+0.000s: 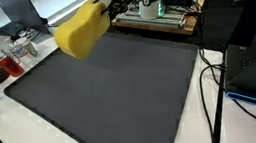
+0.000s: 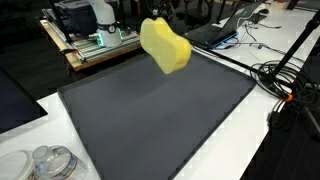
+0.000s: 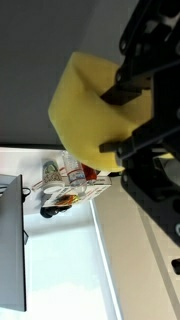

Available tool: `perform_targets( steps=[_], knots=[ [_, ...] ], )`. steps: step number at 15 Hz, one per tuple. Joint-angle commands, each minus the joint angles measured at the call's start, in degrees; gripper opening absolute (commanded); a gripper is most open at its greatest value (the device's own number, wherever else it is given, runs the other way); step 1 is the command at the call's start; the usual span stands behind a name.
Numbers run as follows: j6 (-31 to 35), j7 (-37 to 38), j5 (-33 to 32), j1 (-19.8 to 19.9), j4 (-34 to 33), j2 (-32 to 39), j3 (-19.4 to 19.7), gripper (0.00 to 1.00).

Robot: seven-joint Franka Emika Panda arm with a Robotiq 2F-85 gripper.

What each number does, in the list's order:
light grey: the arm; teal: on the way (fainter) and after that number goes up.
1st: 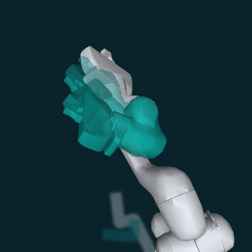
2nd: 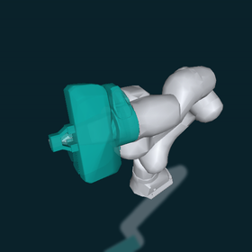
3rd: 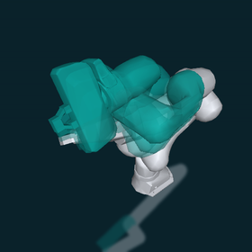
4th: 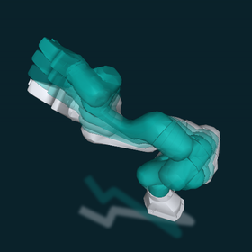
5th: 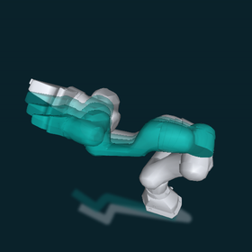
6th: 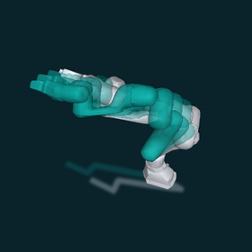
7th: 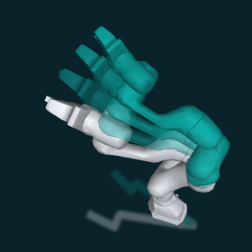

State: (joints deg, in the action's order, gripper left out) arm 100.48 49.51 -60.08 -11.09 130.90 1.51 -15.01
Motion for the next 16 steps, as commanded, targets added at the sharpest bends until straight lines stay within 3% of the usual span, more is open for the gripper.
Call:
perform_targets(
  steps=[1, 5, 11, 16],
  knots=[
    [-2.57, 1.34, -0.99, -1.35, -1.80, 1.94, 0.41, 0.75],
    [-3.35, 1.33, -0.63, -1.67, -2.41, 2.61, 0.43, 0.99],
    [-1.71, -0.38, 1.82, -1.40, -2.48, 2.32, 0.63, 1.00],
    [8.72, -7.90, 10.68, -0.10, -1.22, -1.14, 1.66, 1.00]
  ],
)
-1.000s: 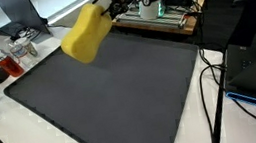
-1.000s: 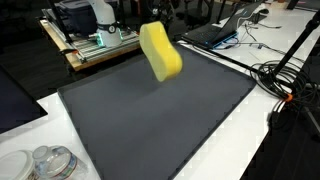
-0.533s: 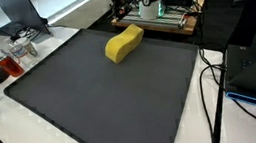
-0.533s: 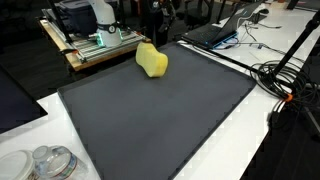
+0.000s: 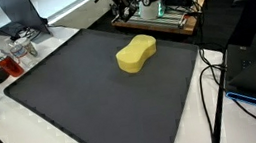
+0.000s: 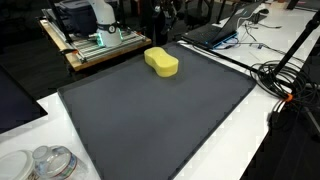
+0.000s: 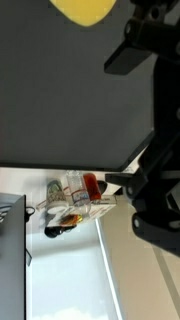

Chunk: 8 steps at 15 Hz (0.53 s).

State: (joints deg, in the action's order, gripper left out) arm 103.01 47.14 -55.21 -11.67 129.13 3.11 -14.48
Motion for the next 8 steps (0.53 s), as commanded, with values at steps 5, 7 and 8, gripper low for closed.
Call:
perform_targets(
  steps=[5, 7, 8],
  knots=[
    [15.50, -17.41, 20.73, 1.21, 1.74, -7.10, 3.08, 1.00],
    [17.15, -23.21, 27.86, 1.25, 1.87, -8.21, 3.72, 1.00],
    [17.57, -25.96, 31.46, 1.20, 1.76, -8.41, 3.92, 1.00]
  ],
)
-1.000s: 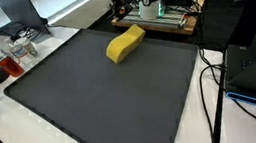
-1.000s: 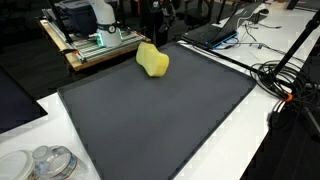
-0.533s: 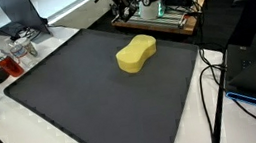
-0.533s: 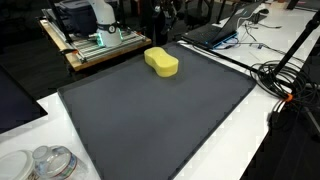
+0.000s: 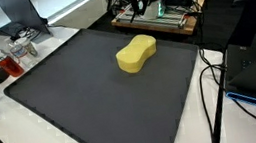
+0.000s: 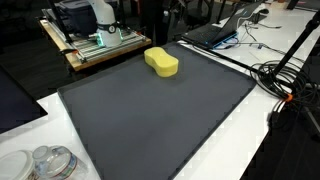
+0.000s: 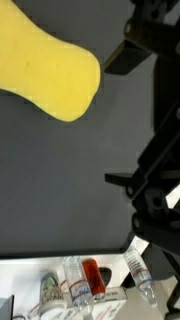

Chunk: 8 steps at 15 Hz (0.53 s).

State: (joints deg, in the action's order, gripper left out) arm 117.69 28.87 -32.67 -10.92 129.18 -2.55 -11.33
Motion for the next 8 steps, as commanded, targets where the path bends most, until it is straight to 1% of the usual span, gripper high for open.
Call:
perform_targets(
  steps=[1, 3, 8],
  knots=[
    [3.27, -10.27, 12.51, 0.36, 1.53, -2.71, 0.90, 1.00],
    [2.91, -14.39, 18.50, 0.04, 0.76, -1.72, 0.76, 1.00],
    [2.33, -16.00, 21.47, -0.35, -2.34, 3.84, -0.17, 1.00]
  ],
)
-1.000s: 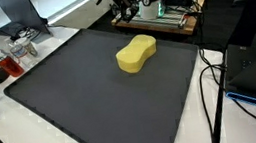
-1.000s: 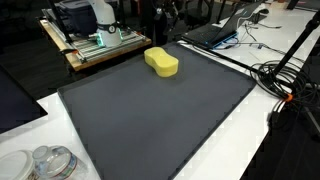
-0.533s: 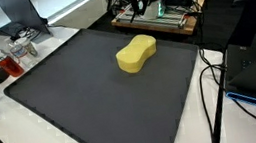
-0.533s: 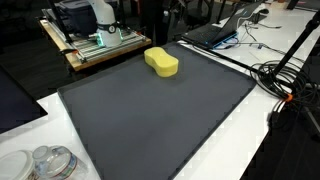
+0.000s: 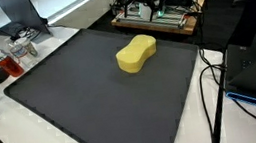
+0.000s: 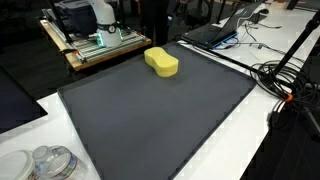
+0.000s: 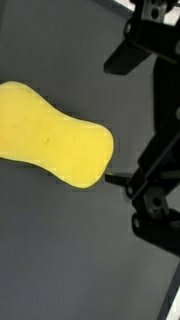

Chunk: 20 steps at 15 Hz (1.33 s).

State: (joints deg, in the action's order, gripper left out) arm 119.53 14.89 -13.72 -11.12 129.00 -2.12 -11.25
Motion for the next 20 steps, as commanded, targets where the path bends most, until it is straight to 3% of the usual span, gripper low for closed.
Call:
perform_targets(
  steps=[1, 5, 12, 20],
  knots=[
    [1.60, -1.52, 2.09, -0.33, -2.77, 4.66, -0.42, 1.00],
    [6.49, 0.12, -2.04, -1.57, -4.52, 9.64, -0.91, 1.00],
    [3.34, 1.16, -5.48, -4.90, -3.37, 10.50, -1.13, 1.00],
    [5.89, -7.49, 5.95, -3.58, 3.84, 2.70, -1.98, 1.00]
  ],
)
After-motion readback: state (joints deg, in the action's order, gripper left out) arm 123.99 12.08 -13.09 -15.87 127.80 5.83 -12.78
